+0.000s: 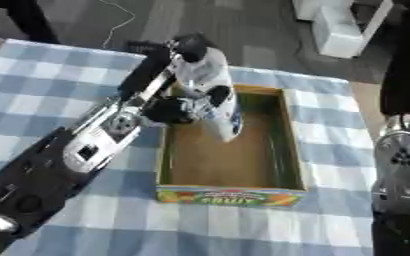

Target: Pick up objects on the table and place them in the box.

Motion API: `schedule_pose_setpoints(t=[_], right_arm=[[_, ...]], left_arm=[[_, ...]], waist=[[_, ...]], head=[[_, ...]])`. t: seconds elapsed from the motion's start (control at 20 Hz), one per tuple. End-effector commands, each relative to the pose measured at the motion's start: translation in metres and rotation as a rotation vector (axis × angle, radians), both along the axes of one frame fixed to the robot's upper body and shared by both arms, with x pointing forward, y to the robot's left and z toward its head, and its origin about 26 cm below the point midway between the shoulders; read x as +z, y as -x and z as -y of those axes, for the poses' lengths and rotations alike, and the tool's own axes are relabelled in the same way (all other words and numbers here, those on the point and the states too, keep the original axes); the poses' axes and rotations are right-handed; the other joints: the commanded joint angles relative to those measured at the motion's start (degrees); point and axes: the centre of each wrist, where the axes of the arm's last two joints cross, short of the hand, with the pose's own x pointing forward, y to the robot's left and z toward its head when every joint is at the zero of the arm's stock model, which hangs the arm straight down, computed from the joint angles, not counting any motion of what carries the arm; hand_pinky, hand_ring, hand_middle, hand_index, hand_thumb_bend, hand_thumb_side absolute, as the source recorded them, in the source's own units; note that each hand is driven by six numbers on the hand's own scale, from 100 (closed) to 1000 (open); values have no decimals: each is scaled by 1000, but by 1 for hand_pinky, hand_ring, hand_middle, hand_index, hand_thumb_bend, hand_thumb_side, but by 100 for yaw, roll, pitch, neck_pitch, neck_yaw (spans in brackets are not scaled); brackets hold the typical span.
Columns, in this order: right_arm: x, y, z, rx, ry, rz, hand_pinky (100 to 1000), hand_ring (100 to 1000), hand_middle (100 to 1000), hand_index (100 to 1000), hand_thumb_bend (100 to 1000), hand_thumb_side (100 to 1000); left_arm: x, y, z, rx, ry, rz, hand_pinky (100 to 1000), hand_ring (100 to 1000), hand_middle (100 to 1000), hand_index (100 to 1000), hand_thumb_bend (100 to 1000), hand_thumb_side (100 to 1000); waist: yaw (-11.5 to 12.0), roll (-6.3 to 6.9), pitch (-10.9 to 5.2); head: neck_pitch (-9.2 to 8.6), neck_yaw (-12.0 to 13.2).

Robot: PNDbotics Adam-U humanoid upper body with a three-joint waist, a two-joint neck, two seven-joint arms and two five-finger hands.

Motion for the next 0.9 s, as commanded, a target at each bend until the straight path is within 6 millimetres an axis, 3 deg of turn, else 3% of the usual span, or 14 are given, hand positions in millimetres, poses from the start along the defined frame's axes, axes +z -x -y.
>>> schedule_pose_setpoints(t=[0.05, 0.4, 0.5, 0.55, 0.65, 0.75, 0.9], right_arm=[[7, 3, 0, 5, 0, 23, 403, 432, 515, 662, 100, 789], [6, 3, 1, 2, 3, 22, 404, 432, 515, 662, 100, 789], [6, 3, 1, 3, 3, 22, 404, 432, 515, 662, 100, 789], [6, 3, 1, 3, 3, 23, 404, 432, 515, 662, 100, 788], [7, 3, 1, 4, 2, 23, 404, 432, 515, 662, 100, 789], [7, 3, 1, 6, 1, 23, 404, 432, 515, 662, 100, 789], [7, 3, 0, 7, 0, 23, 404, 432, 515, 662, 100, 792]], left_arm=[[7, -1, -2, 0, -22, -25, 832, 834, 955, 1000, 422, 995], [13, 1, -1, -10, -46, -41, 876, 868, 988, 1000, 471, 988], [12, 1, 0, -13, -68, -51, 935, 895, 1000, 1000, 586, 966], [11, 1, 0, -18, -87, -60, 1000, 935, 1000, 1000, 735, 956], [10, 0, 0, -26, -130, -84, 1000, 1000, 1000, 1000, 931, 931], [9, -3, -2, -19, -166, -116, 1000, 1000, 1000, 1000, 961, 892], [11, -4, -2, -14, -193, -131, 1000, 1000, 1000, 1000, 937, 867]], waist=[[0, 29, -91], [22, 40, -112], [21, 45, -115], [20, 47, -116], [16, 50, -115], [11, 52, -114], [8, 62, -114]], head=[[-32, 44], [-1, 44], [-5, 43], [-6, 39], [-2, 40], [3, 51], [5, 72]])
